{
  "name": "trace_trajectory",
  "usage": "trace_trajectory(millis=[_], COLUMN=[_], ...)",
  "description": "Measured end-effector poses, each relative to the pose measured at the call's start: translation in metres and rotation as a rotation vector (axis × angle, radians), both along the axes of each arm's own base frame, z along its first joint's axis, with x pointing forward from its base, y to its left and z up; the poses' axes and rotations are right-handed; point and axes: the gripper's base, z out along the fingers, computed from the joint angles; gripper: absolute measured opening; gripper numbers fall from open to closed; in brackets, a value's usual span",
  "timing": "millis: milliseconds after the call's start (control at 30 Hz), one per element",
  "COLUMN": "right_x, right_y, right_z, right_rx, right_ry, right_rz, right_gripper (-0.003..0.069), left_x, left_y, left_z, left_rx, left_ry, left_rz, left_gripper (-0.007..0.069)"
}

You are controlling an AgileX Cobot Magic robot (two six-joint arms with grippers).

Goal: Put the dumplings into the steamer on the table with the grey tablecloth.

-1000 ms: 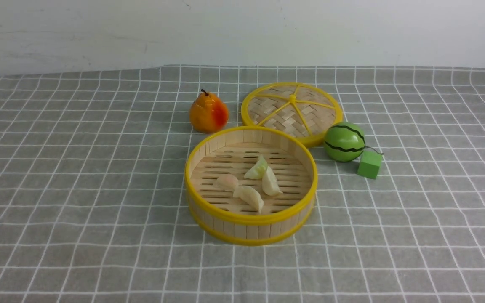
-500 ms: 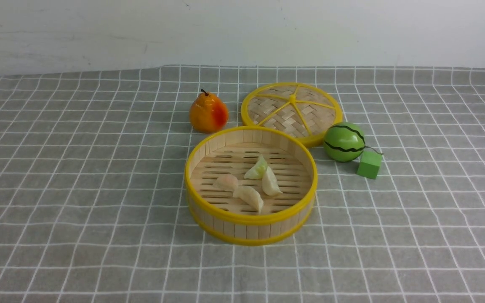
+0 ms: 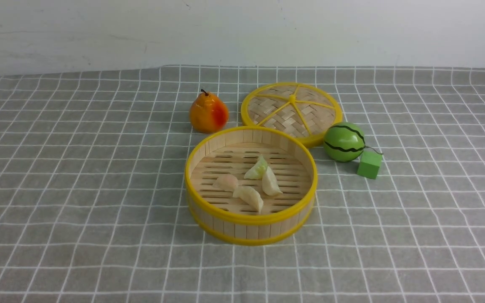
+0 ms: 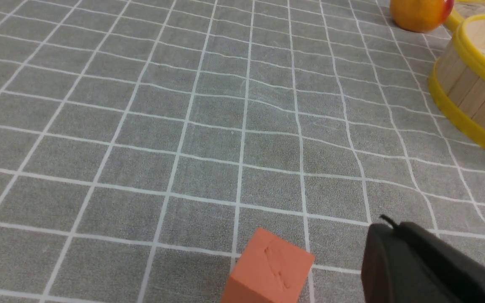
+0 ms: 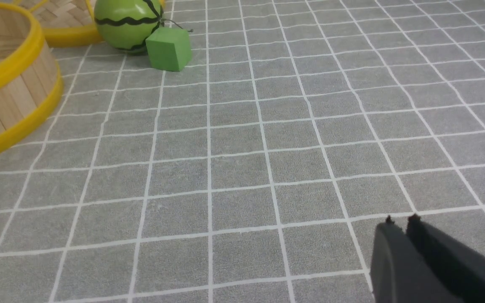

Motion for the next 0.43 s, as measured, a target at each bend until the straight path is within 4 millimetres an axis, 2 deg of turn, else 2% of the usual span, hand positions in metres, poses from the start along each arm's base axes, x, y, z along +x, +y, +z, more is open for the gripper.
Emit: trace_trajectory(millis=[433], right_x=[0.0], right_y=[0.0], right_z=[0.0], right_rx=[0.001], right_ry=[0.0], right_rz=[0.0], right_gripper=[0.004], left_x=[0.0], left_y=[0.0], left_z=[0.0], left_rx=[0.0], left_ry=[0.0], left_rz=[0.0], left_gripper=[-0.0003])
